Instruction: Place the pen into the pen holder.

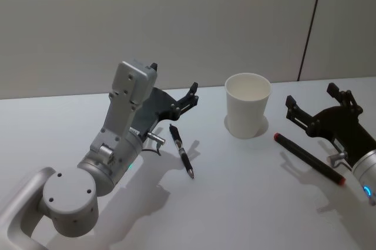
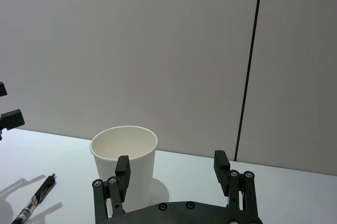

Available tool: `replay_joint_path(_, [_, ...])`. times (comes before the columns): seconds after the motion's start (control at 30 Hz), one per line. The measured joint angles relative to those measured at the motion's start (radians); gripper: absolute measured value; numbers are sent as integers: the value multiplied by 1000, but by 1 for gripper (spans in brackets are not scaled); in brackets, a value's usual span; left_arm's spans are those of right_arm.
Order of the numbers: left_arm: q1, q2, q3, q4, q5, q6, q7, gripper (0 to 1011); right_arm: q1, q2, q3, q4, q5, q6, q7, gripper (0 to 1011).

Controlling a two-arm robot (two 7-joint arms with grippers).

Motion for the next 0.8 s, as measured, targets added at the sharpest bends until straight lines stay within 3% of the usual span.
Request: replay_joint_path(0.8, [0,0,0,0,0,0,0,1001,0,0,0,0,0,0,0,1001])
